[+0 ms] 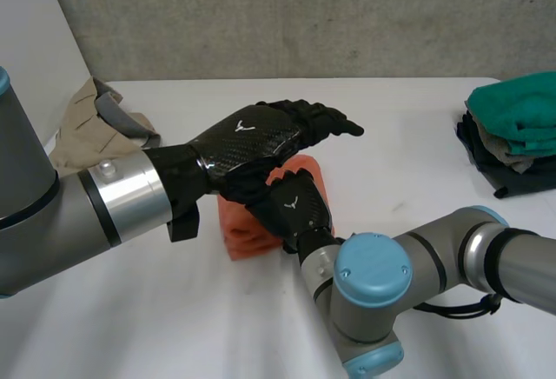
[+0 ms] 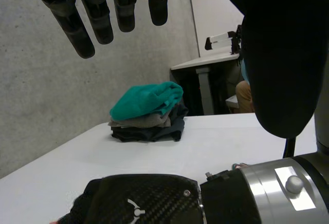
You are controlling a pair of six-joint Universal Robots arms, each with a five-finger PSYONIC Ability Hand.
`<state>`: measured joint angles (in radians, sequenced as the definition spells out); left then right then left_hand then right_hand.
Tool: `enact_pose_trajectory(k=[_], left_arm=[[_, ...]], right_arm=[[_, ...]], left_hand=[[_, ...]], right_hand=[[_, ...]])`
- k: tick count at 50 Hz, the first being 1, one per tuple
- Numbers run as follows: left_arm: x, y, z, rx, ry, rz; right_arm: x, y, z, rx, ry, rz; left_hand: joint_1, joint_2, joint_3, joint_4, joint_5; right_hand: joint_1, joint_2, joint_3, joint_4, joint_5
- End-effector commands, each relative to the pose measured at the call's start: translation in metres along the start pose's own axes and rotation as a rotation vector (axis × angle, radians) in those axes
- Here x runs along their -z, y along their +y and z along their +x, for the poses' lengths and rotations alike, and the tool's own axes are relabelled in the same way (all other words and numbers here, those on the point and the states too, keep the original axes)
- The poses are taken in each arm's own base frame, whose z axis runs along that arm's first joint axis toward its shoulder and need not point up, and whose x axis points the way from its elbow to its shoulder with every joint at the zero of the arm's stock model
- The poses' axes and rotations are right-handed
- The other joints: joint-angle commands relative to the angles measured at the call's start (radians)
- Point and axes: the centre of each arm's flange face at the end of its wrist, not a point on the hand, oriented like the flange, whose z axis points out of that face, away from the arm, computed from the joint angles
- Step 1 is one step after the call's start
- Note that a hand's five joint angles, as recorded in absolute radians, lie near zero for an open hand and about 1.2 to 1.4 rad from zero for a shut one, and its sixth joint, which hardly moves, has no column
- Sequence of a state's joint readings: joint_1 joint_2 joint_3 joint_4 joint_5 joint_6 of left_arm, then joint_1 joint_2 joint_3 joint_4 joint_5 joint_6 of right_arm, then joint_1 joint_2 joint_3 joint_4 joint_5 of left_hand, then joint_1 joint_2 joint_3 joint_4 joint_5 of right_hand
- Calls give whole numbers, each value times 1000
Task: Fold the laundry.
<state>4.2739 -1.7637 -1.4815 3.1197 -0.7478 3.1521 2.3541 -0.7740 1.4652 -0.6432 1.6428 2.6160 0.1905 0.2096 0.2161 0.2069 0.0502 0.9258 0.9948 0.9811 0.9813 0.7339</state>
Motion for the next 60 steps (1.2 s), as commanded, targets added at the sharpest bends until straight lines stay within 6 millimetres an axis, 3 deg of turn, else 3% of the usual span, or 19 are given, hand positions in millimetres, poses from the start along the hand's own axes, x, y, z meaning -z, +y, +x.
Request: enact_pose_trajectory(k=[1, 9, 14, 19, 20, 23, 24, 27, 28, 31, 32, 37, 39, 43, 48, 56, 60], left_arm=[[2, -4, -7, 8, -19, 15], [5, -34, -22, -22, -77, 109], [7, -58, -30, -37, -122, 191], [7, -79, -34, -47, -148, 271], [7, -83, -34, -51, -147, 289], [6, -86, -34, -47, -150, 310], [5, -85, -34, -44, -148, 310], [2, -82, -30, -35, -138, 307], [2, -80, -30, -33, -136, 303], [-2, -72, -26, -17, -126, 286], [-2, -69, -25, -14, -124, 281], [-9, -56, -19, 1, -102, 259], [-13, -48, -17, 10, -91, 249], [-17, -37, -15, 25, -83, 231], [-21, -34, -13, 24, -73, 224], [-20, -44, -9, 9, -66, 240], [-17, -49, -4, 5, -62, 244]], right_arm=[[-14, -16, 22, -25, 36, 64], [-39, -59, 85, -138, 159, 202], [-54, -87, 154, -166, 278, 296], [-59, -96, 230, -151, 430, 350], [-58, -94, 259, -141, 487, 360], [-55, -85, 300, -128, 569, 369], [-52, -77, 324, -121, 613, 369], [-45, -57, 362, -111, 676, 359], [-41, -38, 383, -107, 702, 345], [-34, -6, 409, -107, 718, 316], [-30, 19, 422, -109, 709, 290], [-14, 106, 447, -130, 659, 206], [-4, 170, 444, -163, 562, 141], [7, 221, 433, -200, 463, 79], [19, 232, 442, -201, 448, 65], [24, 204, 461, -221, 453, 157], [26, 199, 467, -224, 436, 210]], left_hand=[[-16, -35, -42, -32, -50], [-16, -35, -42, -32, -50], [-16, -35, -42, -32, -50], [-16, -35, -42, -32, -50], [-16, -35, -42, -32, -50], [-16, -35, -42, -32, -50], [-16, -35, -42, -32, -50], [-16, -35, -42, -32, -50], [-16, -35, -42, -32, -50], [-16, -35, -42, -32, -50], [-16, -35, -42, -32, -50], [-16, -35, -42, -32, -50], [-16, -35, -42, -32, -50], [-16, -35, -42, -32, -50], [-16, -35, -42, -32, -50], [-16, -35, -42, -32, -50], [-16, -35, -42, -32, -50]], right_hand=[[470, 401, 415, 415, 488], [470, 401, 415, 415, 488], [470, 401, 415, 415, 488], [470, 401, 415, 415, 488], [470, 401, 415, 415, 488], [470, 401, 415, 415, 488], [470, 401, 415, 415, 488], [470, 401, 415, 415, 488], [470, 401, 415, 415, 488], [470, 401, 415, 415, 488], [470, 401, 415, 415, 488], [470, 401, 415, 415, 488], [470, 401, 415, 415, 488], [470, 401, 415, 415, 488], [470, 401, 415, 415, 488], [470, 401, 415, 415, 488], [470, 401, 415, 415, 488]])
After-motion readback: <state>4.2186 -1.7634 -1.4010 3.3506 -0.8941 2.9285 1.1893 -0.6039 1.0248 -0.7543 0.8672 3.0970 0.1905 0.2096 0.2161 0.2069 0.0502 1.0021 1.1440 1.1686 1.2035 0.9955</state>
